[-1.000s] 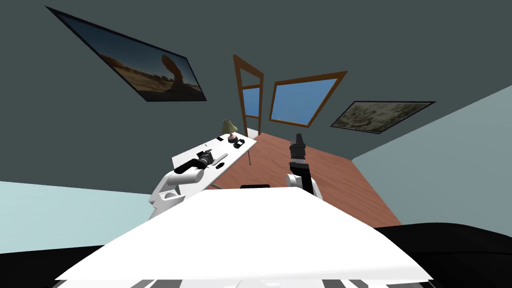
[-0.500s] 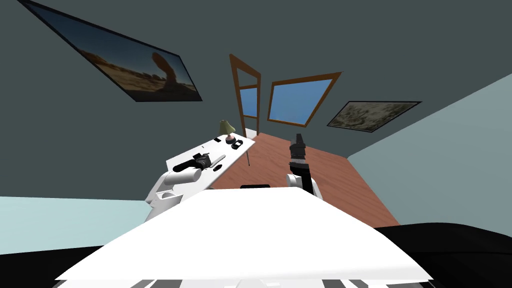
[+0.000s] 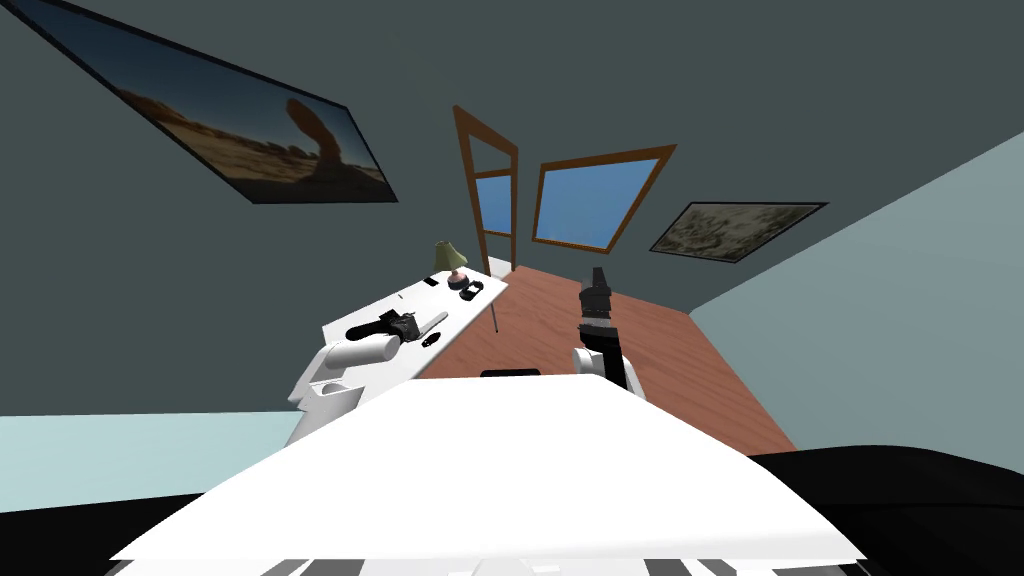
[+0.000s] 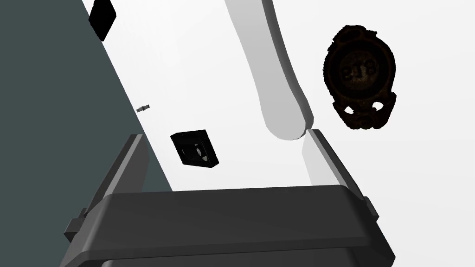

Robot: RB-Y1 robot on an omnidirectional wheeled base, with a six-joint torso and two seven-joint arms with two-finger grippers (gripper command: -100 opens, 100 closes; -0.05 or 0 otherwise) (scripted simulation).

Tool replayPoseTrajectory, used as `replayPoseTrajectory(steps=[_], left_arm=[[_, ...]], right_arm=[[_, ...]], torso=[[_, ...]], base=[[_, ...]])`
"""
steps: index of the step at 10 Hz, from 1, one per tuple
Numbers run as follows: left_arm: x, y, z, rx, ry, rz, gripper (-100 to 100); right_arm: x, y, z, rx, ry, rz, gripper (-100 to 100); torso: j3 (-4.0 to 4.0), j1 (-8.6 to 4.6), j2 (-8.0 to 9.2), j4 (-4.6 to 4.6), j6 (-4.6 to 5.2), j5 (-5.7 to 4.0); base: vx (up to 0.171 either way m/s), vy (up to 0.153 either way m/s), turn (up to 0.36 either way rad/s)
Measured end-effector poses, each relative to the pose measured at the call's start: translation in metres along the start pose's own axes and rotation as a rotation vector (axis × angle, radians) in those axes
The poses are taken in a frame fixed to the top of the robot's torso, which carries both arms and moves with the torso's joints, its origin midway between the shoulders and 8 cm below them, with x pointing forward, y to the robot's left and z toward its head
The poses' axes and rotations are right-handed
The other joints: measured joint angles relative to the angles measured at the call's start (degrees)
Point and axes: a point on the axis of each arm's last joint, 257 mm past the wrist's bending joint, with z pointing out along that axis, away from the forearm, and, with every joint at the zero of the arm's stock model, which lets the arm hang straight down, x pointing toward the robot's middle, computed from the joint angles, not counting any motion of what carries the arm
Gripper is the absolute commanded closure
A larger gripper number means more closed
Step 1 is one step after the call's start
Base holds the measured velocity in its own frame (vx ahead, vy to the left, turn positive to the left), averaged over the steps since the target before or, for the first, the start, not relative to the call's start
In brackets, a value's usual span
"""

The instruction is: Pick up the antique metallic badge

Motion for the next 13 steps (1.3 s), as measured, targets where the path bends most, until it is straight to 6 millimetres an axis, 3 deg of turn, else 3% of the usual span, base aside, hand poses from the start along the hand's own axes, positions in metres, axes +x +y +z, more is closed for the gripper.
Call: replayPoseTrajectory(steps=[6, 13], left_arm=[[-0.037, 0.039, 0.007, -0.164, -0.087, -0.117, -100], [-0.073, 0.090, -0.001, -0.367, -0.187, -0.265, -100]], right_arm=[[0.000, 0.000, 0.000, 0.000, 0.000, 0.000, 0], [0.000, 0.000, 0.000, 0.000, 0.000, 0.000, 0]], torso=[[-0.03, -0.02, -0.05, -0.01, 0.02, -0.01], [-0.04, 0.00, -0.07, -0.01, 0.01, 0.00]], base=[[0.039, -0.004, -0.053], [0.045, 0.003, -0.048]])
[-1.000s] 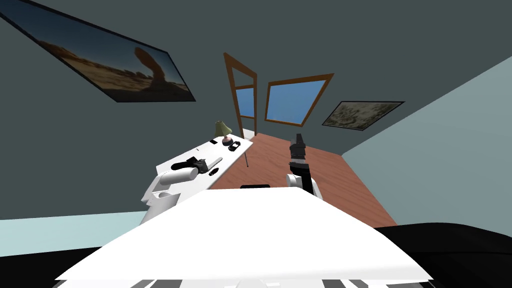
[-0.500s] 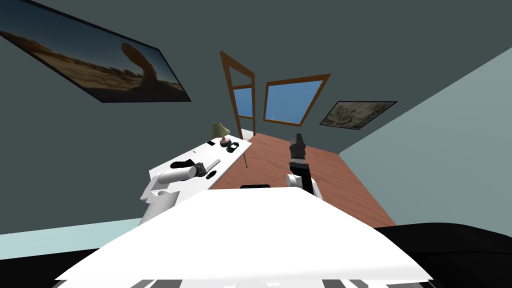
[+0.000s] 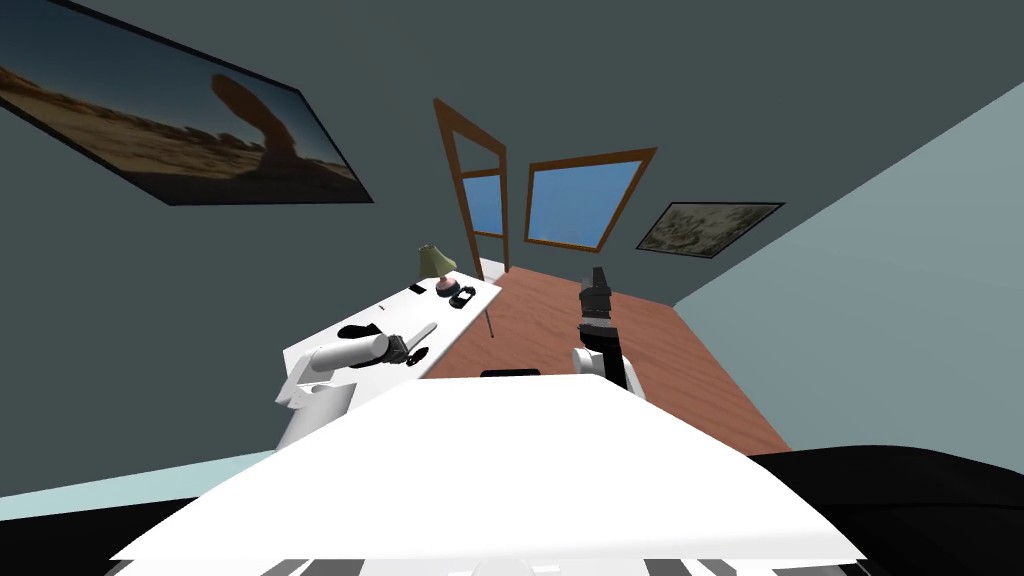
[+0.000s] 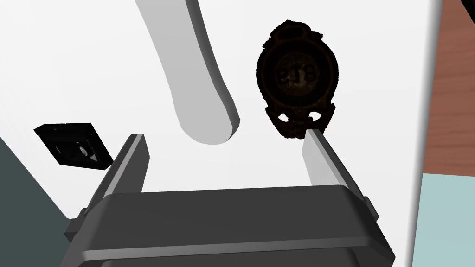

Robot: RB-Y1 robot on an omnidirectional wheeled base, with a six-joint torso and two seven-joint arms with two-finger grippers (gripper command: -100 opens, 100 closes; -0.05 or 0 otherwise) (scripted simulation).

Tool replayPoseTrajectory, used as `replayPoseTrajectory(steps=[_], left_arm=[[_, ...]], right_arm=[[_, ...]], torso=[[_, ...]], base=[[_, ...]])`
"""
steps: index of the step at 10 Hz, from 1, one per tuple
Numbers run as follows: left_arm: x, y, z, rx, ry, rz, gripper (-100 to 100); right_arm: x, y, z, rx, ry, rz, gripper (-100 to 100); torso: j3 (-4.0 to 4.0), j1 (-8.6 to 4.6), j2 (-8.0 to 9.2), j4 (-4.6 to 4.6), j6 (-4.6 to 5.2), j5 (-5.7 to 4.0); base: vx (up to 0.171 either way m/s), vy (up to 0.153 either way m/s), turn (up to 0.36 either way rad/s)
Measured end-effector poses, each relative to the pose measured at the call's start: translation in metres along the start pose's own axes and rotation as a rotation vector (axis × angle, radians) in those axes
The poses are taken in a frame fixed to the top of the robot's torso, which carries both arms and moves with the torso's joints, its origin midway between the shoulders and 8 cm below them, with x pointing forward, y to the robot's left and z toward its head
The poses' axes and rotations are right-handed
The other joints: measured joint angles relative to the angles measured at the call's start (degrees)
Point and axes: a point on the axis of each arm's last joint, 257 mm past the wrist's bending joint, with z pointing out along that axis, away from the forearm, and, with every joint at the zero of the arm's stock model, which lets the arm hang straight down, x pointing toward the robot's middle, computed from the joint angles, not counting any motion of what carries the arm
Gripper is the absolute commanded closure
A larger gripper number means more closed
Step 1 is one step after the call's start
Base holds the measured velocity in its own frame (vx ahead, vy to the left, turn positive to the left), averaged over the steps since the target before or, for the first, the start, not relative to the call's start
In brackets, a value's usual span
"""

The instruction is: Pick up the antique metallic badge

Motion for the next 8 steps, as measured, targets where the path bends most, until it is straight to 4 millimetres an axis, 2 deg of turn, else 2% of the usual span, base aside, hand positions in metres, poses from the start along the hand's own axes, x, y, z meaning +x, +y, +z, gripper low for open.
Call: replayPoseTrajectory(steps=[8], left_arm=[[-0.043, 0.050, 0.008, -0.234, -0.100, -0.182, -100]], right_arm=[[0.000, 0.000, 0.000, 0.000, 0.000, 0.000, 0]], torso=[[-0.03, 0.01, -0.05, -0.01, 0.00, 0.00]], base=[[0.052, 0.005, -0.041]])
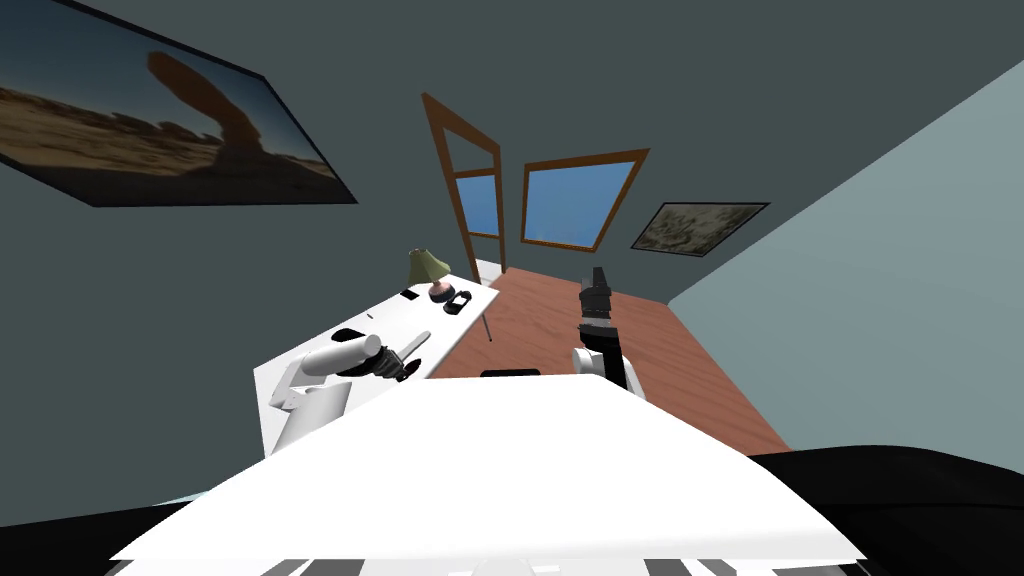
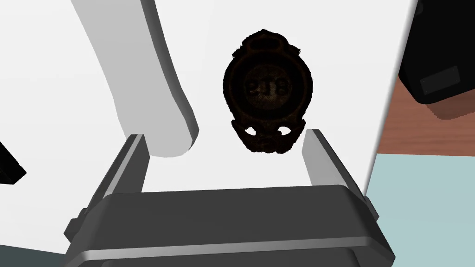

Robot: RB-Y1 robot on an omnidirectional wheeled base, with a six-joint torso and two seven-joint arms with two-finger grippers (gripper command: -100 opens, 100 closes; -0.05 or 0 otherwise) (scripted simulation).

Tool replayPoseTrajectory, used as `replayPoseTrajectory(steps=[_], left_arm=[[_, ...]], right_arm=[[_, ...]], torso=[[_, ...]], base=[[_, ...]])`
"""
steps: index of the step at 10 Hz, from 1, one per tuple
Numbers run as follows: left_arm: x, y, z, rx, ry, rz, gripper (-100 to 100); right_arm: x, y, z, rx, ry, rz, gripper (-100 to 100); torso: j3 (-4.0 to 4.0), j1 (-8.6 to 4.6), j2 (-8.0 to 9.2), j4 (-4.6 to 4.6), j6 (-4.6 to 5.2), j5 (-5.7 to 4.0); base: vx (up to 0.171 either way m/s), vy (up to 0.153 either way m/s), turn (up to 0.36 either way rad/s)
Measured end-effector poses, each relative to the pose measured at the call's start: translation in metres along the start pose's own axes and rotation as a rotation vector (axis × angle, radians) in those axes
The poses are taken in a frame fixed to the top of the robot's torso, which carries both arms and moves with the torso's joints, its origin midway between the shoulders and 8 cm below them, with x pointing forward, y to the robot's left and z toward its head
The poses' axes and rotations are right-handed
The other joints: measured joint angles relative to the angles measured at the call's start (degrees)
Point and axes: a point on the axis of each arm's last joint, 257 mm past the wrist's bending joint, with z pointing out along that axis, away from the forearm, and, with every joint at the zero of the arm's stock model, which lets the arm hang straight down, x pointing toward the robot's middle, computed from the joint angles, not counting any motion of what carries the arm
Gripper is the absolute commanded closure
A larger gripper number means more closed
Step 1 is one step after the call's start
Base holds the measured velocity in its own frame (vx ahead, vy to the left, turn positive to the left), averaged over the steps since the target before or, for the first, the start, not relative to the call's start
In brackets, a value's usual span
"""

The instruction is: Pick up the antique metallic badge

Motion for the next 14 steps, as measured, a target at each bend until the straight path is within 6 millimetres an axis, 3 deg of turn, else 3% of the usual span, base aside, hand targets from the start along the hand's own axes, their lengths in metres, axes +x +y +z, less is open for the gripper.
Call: replayPoseTrajectory(steps=[9, 10, 11, 14], left_arm=[[-0.041, 0.065, 0.015, -0.266, -0.090, -0.192, -100], [-0.041, 0.066, 0.015, -0.270, -0.092, -0.195, 0], [-0.041, 0.066, 0.015, -0.270, -0.091, -0.194, -100], [-0.031, 0.065, 0.031, -0.272, -0.093, -0.215, -100]], right_arm=[[0.000, 0.000, 0.000, 0.000, 0.000, 0.000, 0], [0.000, 0.000, 0.000, 0.000, 0.000, 0.000, 0], [0.000, 0.000, 0.000, 0.000, 0.000, 0.000, 0], [0.000, 0.000, 0.000, 0.000, 0.000, 0.000, 0]], torso=[[0.01, 0.05, 0.02, 0.00, -0.01, 0.01], [0.05, 0.02, 0.10, 0.02, -0.01, 0.00], [0.09, -0.02, 0.17, 0.03, -0.01, -0.01], [0.31, 0.06, 0.56, 0.11, -0.01, 0.01]], base=[[0.051, 0.017, -0.032], [0.000, 0.000, 0.000], [-0.043, 0.014, -0.065], [-0.092, 0.022, -0.089]])
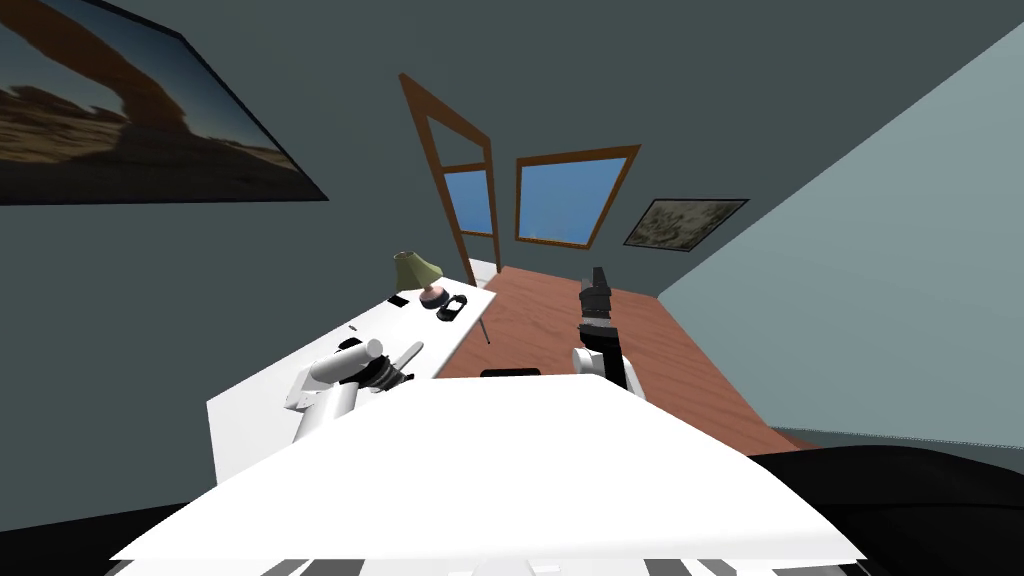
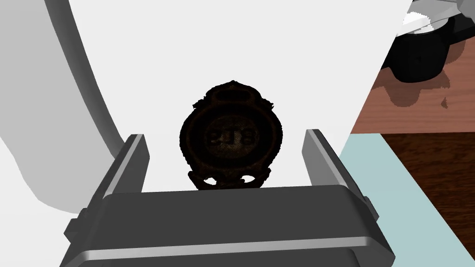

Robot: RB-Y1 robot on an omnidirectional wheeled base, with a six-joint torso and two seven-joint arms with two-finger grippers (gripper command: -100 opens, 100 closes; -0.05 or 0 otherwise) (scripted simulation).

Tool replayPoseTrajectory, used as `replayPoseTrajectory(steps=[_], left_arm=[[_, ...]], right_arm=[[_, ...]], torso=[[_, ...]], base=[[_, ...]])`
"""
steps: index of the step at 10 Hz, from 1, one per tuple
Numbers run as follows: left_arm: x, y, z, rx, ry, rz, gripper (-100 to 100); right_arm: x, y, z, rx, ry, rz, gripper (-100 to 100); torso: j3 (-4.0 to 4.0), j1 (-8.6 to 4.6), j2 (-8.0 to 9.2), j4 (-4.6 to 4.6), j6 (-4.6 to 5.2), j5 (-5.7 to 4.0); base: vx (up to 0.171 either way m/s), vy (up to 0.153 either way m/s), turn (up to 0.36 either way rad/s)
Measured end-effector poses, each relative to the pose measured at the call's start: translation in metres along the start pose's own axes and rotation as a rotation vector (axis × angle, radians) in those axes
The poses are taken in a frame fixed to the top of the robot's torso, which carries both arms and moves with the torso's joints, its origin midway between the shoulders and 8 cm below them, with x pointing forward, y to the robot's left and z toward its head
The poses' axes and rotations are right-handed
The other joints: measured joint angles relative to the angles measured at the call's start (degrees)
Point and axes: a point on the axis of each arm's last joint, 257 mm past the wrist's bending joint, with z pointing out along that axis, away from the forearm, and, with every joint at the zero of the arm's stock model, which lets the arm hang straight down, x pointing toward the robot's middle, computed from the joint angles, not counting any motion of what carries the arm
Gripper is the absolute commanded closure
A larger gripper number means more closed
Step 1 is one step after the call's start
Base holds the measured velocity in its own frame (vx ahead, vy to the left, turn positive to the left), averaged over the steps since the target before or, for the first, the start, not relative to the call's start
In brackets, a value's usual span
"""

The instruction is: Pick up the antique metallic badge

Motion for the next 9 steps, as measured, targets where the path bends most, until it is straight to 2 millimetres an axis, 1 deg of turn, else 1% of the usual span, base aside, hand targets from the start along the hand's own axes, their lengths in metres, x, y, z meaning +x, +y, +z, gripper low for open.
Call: replayPoseTrajectory(steps=[2, 3, 7, 8, 9], left_arm=[[0.0090, -0.0001, 0.0072, 0.001, 0.001, -0.012, -100], [0.0094, -0.0004, 0.0075, 0.002, 0.001, -0.013, 100], [0.0093, -0.0003, 0.0075, 0.001, 0.001, -0.013, 100], [0.0093, -0.0003, 0.0075, 0.001, 0.001, -0.013, 0], [0.0093, -0.0003, 0.0075, 0.001, 0.001, -0.013, 100]], right_arm=[[0.0000, 0.0000, 0.0000, 0.000, 0.000, 0.000, 0], [0.0000, -0.0001, -0.0001, 0.000, 0.000, 0.000, 0], [0.0000, -0.0001, -0.0001, 0.000, 0.000, 0.000, 0], [0.0000, -0.0001, -0.0001, 0.000, 0.000, 0.000, 0], [0.0000, -0.0001, -0.0001, 0.000, 0.000, 0.000, 0]], torso=[[-0.02, -0.01, -0.05, 0.00, -0.01, -0.01], [-0.09, -0.05, -0.18, -0.03, -0.02, -0.01], [-0.18, -0.08, -0.33, -0.06, -0.02, -0.03], [-0.18, -0.08, -0.33, -0.06, -0.02, -0.03], [-0.18, -0.08, -0.34, -0.06, -0.02, -0.03]], base=[[-0.047, 0.011, -0.023], [-0.006, 0.001, 0.001], [0.000, 0.000, 0.000], [0.000, 0.000, 0.000], [0.067, -0.005, 0.096]])
